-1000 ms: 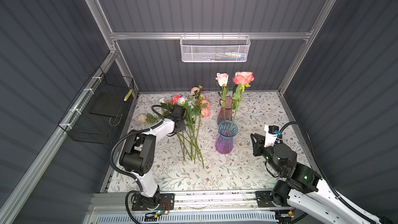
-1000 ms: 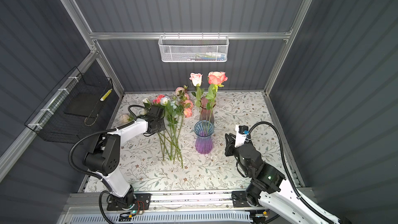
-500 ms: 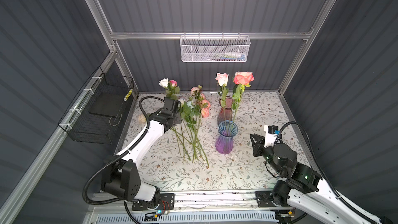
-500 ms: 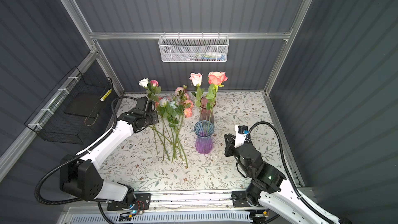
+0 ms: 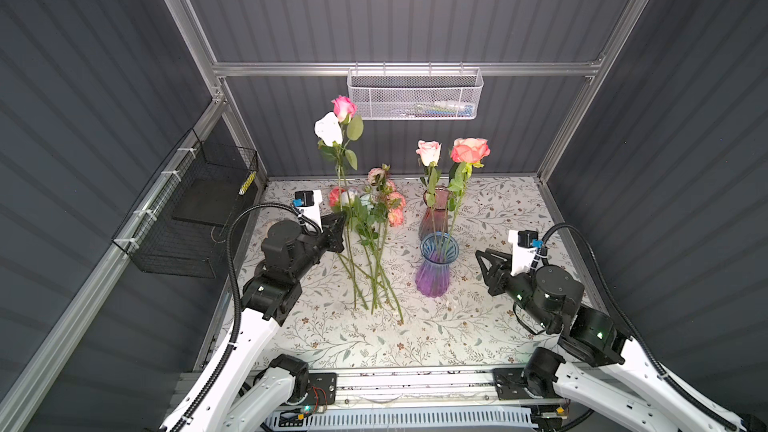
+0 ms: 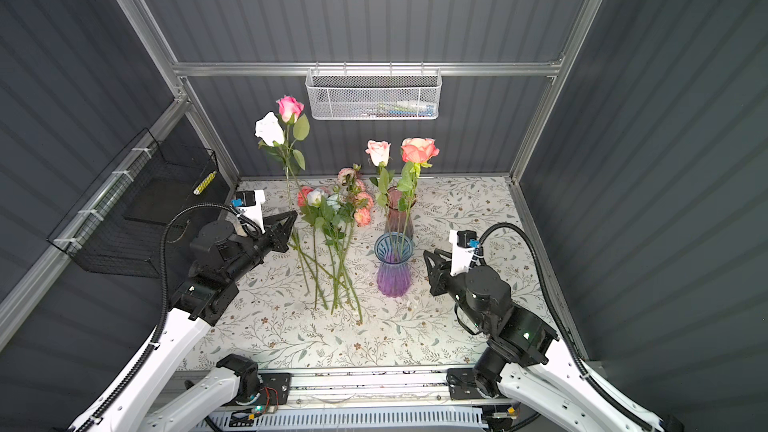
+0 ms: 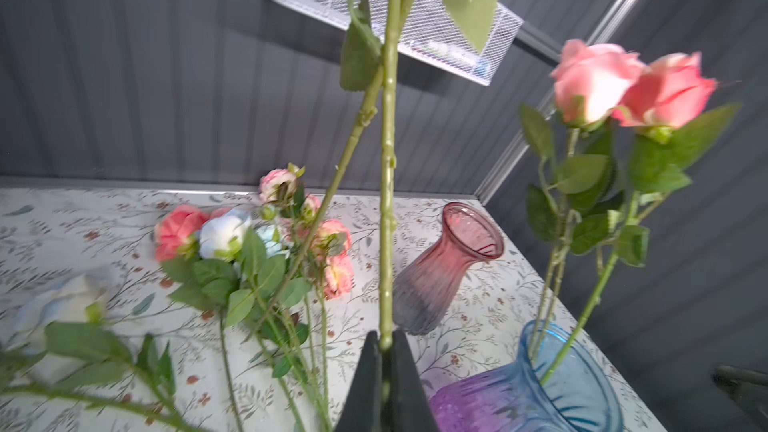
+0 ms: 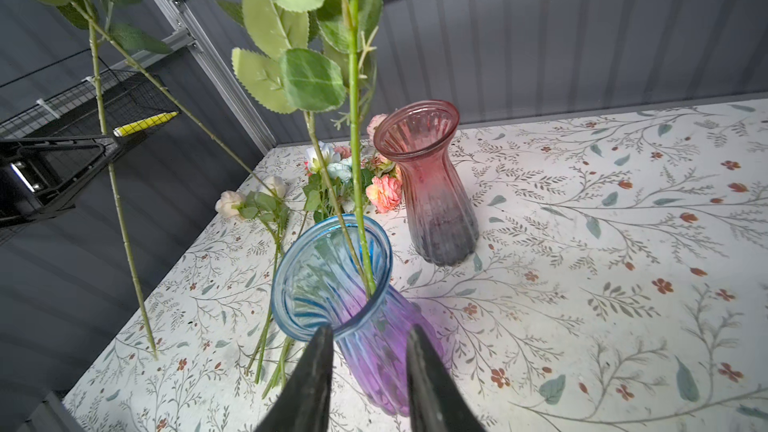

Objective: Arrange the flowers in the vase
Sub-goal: 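Grasp a pink rose stem in the bunch with the left gripper and lift it upright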

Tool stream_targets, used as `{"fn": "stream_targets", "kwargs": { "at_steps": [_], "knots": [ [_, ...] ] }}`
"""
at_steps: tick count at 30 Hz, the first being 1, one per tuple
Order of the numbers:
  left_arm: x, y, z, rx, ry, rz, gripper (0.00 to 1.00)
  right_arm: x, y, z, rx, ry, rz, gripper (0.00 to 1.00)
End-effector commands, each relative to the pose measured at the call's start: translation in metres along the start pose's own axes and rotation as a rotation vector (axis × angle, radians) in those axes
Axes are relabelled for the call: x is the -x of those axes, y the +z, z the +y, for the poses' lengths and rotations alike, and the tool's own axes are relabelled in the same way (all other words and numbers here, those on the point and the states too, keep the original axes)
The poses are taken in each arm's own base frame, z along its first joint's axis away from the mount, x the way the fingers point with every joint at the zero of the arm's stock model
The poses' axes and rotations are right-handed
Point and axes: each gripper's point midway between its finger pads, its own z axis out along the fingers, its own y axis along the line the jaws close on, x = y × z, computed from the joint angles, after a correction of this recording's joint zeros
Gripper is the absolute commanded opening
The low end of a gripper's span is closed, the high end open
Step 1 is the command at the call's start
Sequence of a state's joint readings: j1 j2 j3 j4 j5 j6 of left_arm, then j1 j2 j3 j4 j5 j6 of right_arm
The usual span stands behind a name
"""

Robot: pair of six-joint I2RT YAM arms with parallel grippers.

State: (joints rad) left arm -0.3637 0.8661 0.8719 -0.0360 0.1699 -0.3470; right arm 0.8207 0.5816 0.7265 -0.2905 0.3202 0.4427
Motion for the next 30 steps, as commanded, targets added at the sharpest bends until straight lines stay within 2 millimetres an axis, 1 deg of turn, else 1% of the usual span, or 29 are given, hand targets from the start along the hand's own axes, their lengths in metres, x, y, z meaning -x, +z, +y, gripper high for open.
{"fn": "stream_targets", "kwargs": {
  "at_steps": [1, 4, 5, 6, 9, 11, 14, 16, 19, 23, 27, 28, 29, 30],
  "knots": [
    [0.011, 0.002, -0.029, -0.151, 0.029, 0.0, 0.0, 0.015, 0.0, 0.014, 0.051, 0.022, -0.018, 0.33],
    [-0.005, 0.013, -0.031, -0.18, 0.008, 0.072, 0.0, 0.015, 0.004, 0.017, 0.056, 0.031, -0.009, 0.32],
    [-0.014, 0.019, -0.026, -0.151, -0.001, 0.118, 0.0, 0.015, 0.005, 0.018, 0.058, 0.035, -0.007, 0.32],
    [-0.022, 0.026, -0.016, -0.095, -0.011, 0.16, 0.0, 0.015, 0.005, 0.019, 0.059, 0.037, -0.004, 0.32],
    [-0.056, 0.045, 0.02, 0.085, -0.044, 0.32, 0.0, 0.016, 0.005, 0.019, 0.06, 0.041, -0.001, 0.32],
    [-0.075, 0.051, 0.041, 0.195, -0.046, 0.397, 0.0, 0.016, 0.004, 0.018, 0.053, 0.037, 0.0, 0.32],
    [-0.091, 0.051, 0.062, 0.36, 0.0, 0.464, 0.0, 0.017, 0.001, 0.015, 0.04, 0.034, -0.003, 0.32],
    [-0.093, 0.047, 0.084, 0.486, -0.02, 0.456, 0.0, 0.016, 0.001, 0.014, 0.037, 0.032, -0.001, 0.32],
    [-0.097, 0.047, 0.105, 0.615, -0.038, 0.482, 0.0, 0.016, 0.002, 0.015, 0.038, 0.032, -0.002, 0.32],
    [-0.09, 0.048, 0.102, 0.59, -0.071, 0.406, 0.0, 0.016, 0.003, 0.016, 0.042, 0.033, -0.001, 0.32],
    [-0.098, 0.034, 0.119, 0.714, -0.043, 0.458, 0.0, 0.02, 0.001, 0.016, 0.042, 0.027, -0.014, 0.32],
    [-0.098, 0.035, 0.117, 0.696, -0.043, 0.449, 0.0, 0.02, 0.001, 0.016, 0.042, 0.024, -0.014, 0.32],
    [-0.094, 0.039, 0.109, 0.632, -0.049, 0.419, 0.0, 0.021, 0.0, 0.017, 0.05, 0.023, -0.017, 0.32],
    [-0.088, 0.043, 0.095, 0.544, -0.063, 0.374, 0.0, 0.021, 0.001, 0.018, 0.055, 0.021, -0.015, 0.32]
  ]
}}
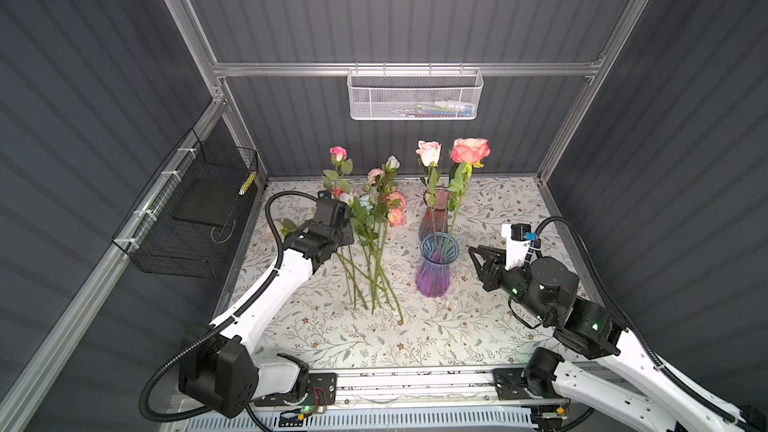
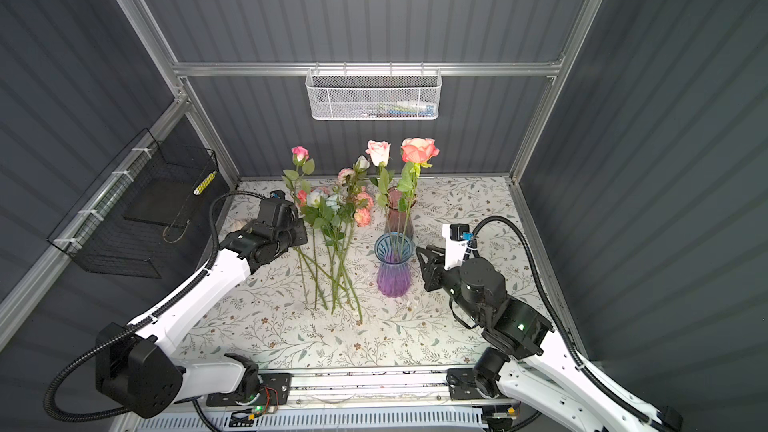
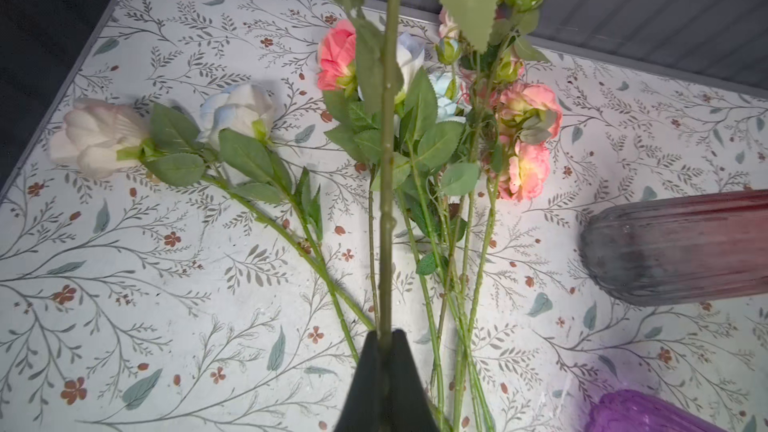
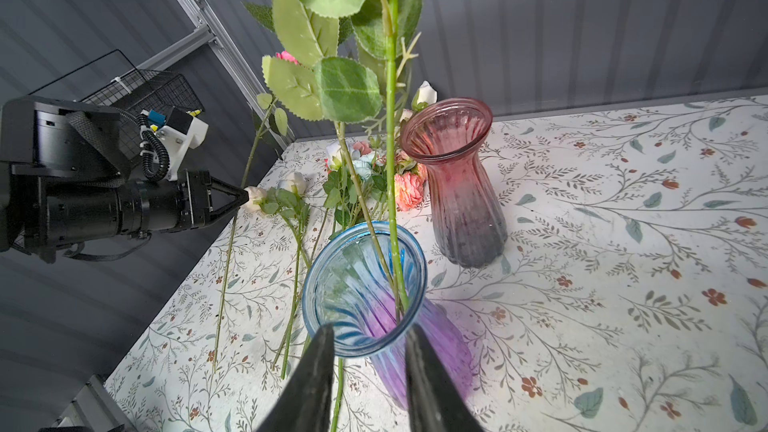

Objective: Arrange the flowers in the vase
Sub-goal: 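Grasp a pink rose stem in the bunch with the left gripper and lift it upright, then carry the pink rose toward the vase with the left gripper while the right reaches in, then grasp the pink rose stem with the right gripper while the left gripper opens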

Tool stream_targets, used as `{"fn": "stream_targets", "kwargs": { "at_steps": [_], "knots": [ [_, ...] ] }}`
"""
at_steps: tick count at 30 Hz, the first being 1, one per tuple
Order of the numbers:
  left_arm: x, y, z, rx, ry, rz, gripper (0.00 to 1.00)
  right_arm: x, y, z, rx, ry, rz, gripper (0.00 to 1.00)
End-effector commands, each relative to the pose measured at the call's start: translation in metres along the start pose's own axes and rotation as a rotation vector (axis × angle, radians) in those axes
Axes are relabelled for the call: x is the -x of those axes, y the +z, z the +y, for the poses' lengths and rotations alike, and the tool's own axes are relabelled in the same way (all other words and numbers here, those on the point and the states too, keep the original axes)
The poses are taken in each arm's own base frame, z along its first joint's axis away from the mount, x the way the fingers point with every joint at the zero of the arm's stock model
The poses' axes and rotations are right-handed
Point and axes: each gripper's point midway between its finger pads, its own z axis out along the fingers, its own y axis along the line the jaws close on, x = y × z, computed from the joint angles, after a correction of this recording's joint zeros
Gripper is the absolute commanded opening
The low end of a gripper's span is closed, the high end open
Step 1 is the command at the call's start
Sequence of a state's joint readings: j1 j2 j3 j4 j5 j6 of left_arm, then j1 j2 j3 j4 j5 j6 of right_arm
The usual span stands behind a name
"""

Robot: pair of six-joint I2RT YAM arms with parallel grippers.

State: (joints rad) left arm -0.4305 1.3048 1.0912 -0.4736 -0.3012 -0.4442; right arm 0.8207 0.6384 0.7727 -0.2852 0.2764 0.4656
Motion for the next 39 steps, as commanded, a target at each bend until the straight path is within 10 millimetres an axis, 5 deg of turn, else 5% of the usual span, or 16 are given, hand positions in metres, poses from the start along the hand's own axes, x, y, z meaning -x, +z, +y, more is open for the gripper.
{"fn": "stream_targets", "kwargs": {
  "at_steps": [1, 7, 15, 24, 39],
  "knots": [
    [0.017, -0.03, -0.027, -0.213, -0.011, -0.135, 0.0, 0.015, -0.006, 0.008, 0.027, -0.003, -0.034, 0.32],
    [0.046, -0.137, -0.071, -0.601, 0.113, -0.485, 0.0, 0.022, -0.003, 0.027, 0.096, -0.025, -0.005, 0.36],
    [0.054, -0.217, -0.132, -0.94, 0.23, -0.512, 0.0, 0.056, -0.005, 0.07, 0.24, -0.026, -0.034, 0.39],
    [0.017, -0.243, -0.196, -1.069, 0.373, -0.453, 0.0, 0.093, -0.012, 0.121, 0.386, -0.032, -0.075, 0.44],
    [-0.013, -0.254, -0.214, -1.152, 0.391, -0.424, 0.0, 0.108, 0.008, 0.158, 0.493, 0.029, -0.069, 0.37]
  ]
}}
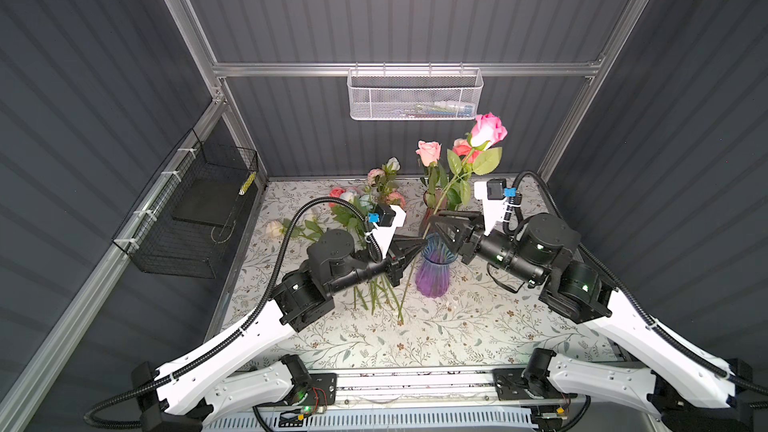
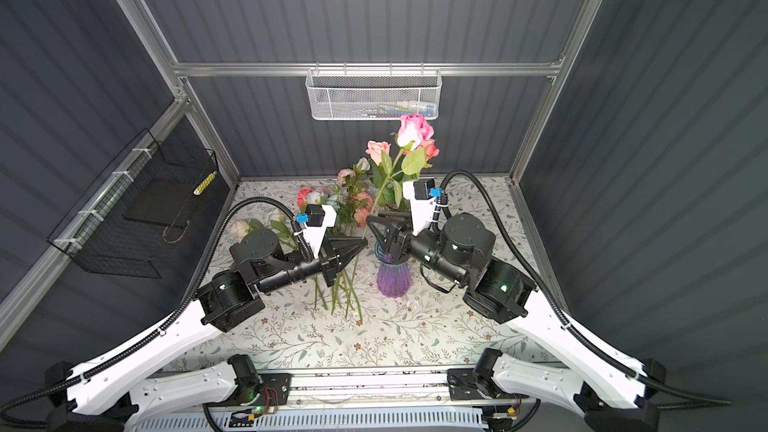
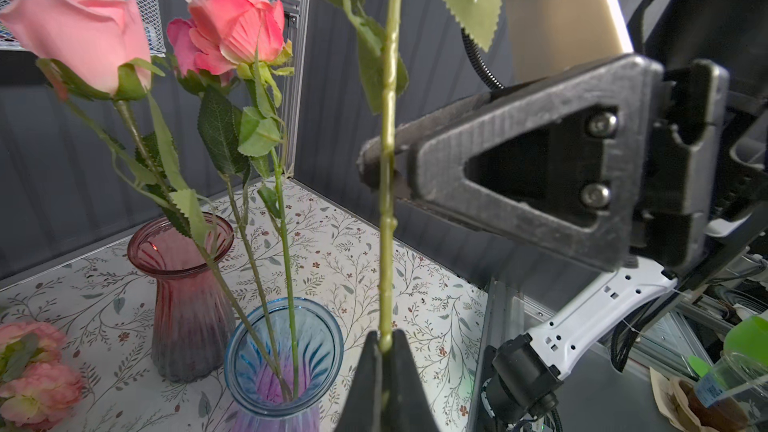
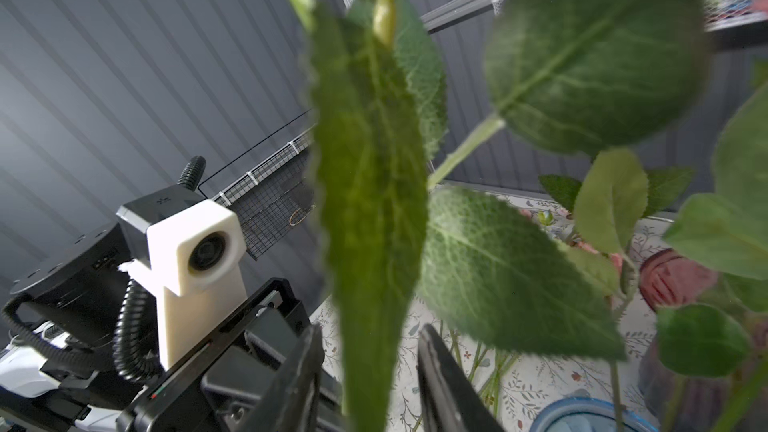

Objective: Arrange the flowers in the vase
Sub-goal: 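Grasp the pink rose stem with the right gripper while the left gripper opens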

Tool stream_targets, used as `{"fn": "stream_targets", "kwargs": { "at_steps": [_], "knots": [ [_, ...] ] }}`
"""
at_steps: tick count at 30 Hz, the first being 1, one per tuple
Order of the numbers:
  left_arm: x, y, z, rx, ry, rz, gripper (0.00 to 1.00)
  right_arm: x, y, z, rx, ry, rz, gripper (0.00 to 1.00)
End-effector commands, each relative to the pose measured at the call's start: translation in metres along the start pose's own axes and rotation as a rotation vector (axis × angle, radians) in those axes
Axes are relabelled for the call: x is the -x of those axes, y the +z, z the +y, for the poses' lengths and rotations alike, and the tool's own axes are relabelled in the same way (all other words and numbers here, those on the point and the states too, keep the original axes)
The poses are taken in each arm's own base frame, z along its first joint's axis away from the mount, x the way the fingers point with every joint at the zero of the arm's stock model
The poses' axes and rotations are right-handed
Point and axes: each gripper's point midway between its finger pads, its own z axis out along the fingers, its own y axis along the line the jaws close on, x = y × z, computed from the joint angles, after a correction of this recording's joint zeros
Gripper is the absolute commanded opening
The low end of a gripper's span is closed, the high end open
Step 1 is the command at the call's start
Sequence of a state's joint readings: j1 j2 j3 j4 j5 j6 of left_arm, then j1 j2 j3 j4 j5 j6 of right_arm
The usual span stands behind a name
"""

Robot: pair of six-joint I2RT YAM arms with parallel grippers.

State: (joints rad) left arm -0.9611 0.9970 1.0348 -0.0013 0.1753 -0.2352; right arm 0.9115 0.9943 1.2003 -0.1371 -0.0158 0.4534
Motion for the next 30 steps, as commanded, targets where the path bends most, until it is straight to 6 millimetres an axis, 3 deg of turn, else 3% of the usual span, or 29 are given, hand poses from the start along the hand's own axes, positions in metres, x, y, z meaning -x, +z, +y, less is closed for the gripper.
{"fn": "stream_targets", "kwargs": {
  "at_steps": [1, 4, 9, 12, 14, 17, 22, 27, 30],
  "knots": [
    [0.006, -0.002, -0.002, -0.002, 0.026, -0.038, 0.0, 0.019, 0.0, 0.015, 0.057, 0.018, -0.05, 0.35],
    [0.004, -0.002, 0.0, 0.007, 0.023, -0.036, 0.0, 0.019, 0.002, 0.014, 0.049, 0.024, -0.057, 0.18],
    [0.004, -0.005, 0.004, 0.03, 0.022, -0.051, 0.0, 0.02, 0.003, 0.013, 0.043, 0.019, -0.061, 0.09],
    [0.004, -0.006, 0.01, 0.063, 0.013, -0.056, 0.31, 0.022, 0.004, 0.014, 0.045, 0.015, -0.062, 0.08],
    [0.005, -0.01, 0.017, 0.11, 0.016, -0.066, 0.37, 0.023, 0.005, 0.014, 0.039, 0.009, -0.064, 0.07],
    [0.008, -0.025, 0.032, 0.206, 0.013, -0.105, 0.68, 0.029, 0.004, 0.013, 0.021, -0.019, -0.076, 0.07],
    [0.015, -0.068, 0.055, 0.383, 0.014, -0.203, 0.85, 0.067, -0.015, 0.009, -0.077, -0.142, -0.162, 0.07],
    [0.01, -0.096, 0.067, 0.476, 0.002, -0.232, 0.88, 0.111, -0.035, 0.008, -0.187, -0.284, -0.254, 0.08],
    [0.006, -0.106, 0.073, 0.518, -0.01, -0.233, 0.89, 0.125, -0.035, 0.001, -0.264, -0.356, -0.269, 0.08]
  ]
}}
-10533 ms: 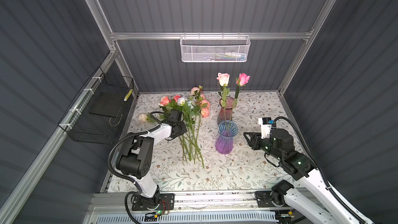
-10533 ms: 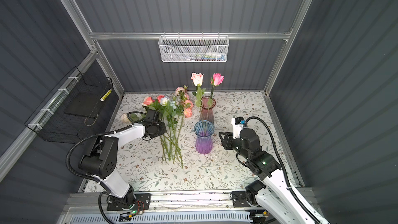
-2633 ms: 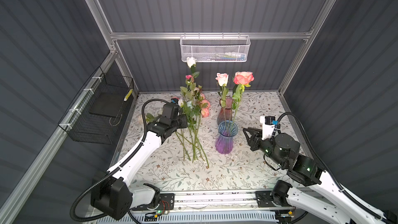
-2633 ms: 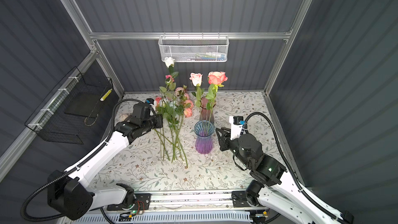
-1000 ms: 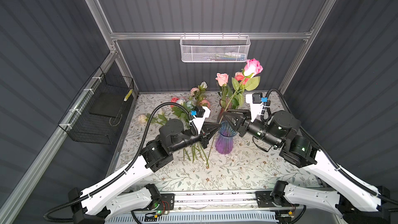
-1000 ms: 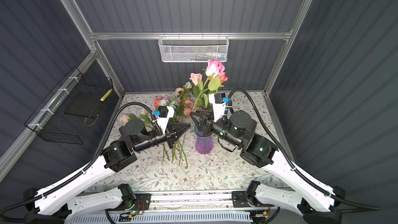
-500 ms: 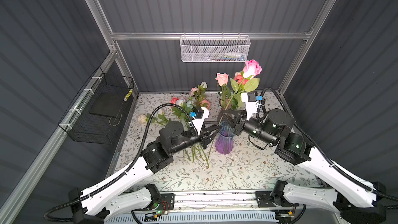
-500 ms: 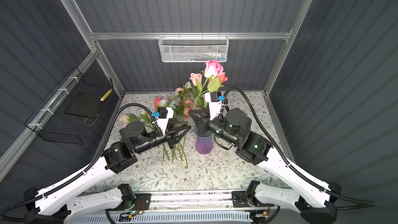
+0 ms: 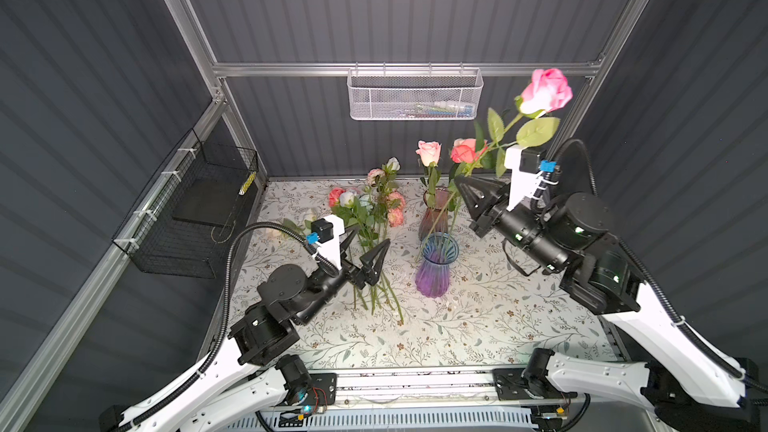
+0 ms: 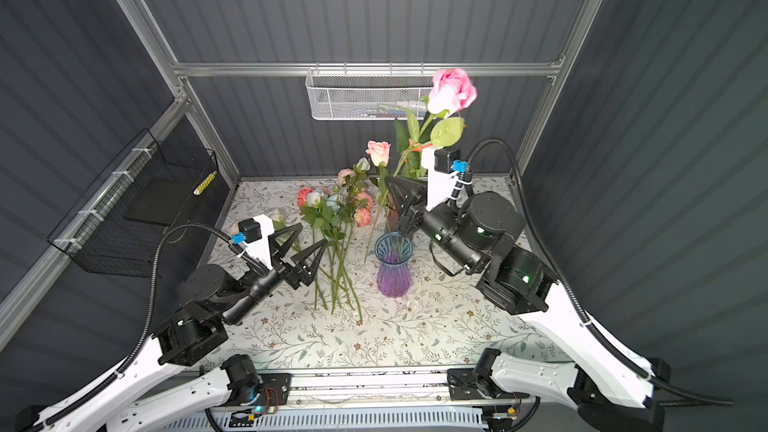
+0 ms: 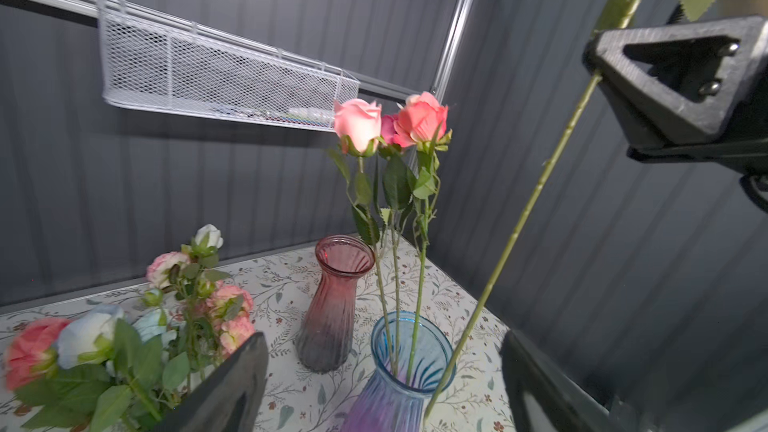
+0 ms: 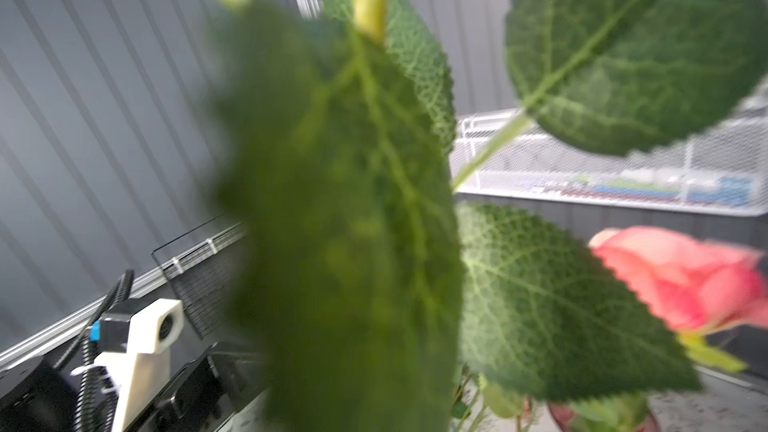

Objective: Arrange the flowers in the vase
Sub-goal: 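Grasp the pink rose stem with the right gripper while the left gripper opens, then lower the pink rose into the vase with the right gripper while the left returns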

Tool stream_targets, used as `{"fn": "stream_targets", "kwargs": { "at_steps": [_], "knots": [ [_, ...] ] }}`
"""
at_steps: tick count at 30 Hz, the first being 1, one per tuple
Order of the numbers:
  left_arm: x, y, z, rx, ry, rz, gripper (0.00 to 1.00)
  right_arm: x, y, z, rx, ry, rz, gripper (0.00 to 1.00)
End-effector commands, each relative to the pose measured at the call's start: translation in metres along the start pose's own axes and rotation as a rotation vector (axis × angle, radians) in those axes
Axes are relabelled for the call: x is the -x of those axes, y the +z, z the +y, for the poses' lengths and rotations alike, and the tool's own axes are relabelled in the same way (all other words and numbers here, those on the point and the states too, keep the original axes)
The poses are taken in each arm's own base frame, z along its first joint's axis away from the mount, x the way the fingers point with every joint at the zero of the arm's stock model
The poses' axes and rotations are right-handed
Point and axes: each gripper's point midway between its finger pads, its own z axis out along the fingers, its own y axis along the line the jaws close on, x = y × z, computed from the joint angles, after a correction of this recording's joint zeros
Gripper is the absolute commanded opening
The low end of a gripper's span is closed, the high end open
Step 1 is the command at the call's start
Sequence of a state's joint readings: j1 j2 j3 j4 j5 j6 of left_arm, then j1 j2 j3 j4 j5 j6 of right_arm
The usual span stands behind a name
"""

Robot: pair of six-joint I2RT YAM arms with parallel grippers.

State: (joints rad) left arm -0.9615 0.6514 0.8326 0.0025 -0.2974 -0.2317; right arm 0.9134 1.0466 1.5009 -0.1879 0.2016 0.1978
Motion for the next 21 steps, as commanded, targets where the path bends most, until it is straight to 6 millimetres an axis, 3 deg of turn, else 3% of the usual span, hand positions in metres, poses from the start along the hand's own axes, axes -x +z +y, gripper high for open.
{"fn": "stream_targets", "kwargs": {
  "at_steps": [1, 5, 6, 12, 21],
  "knots": [
    [-0.01, -0.007, 0.021, 0.103, 0.001, 0.017, 0.89, 0.009, 0.005, -0.019, -0.129, -0.162, -0.003, 0.08],
    [-0.011, -0.014, 0.027, 0.126, -0.002, 0.012, 0.89, -0.001, 0.014, -0.03, -0.187, -0.222, 0.028, 0.08],
    [-0.012, -0.016, 0.028, 0.13, -0.001, 0.013, 0.9, -0.017, 0.026, -0.032, -0.192, -0.233, 0.068, 0.09],
    [-0.016, -0.019, 0.032, 0.148, 0.009, 0.026, 0.91, -0.074, 0.042, -0.044, -0.214, -0.221, 0.204, 0.09],
    [-0.02, -0.022, 0.038, 0.175, 0.013, 0.037, 0.93, -0.159, 0.038, -0.062, -0.246, -0.182, 0.391, 0.14]
  ]
}}
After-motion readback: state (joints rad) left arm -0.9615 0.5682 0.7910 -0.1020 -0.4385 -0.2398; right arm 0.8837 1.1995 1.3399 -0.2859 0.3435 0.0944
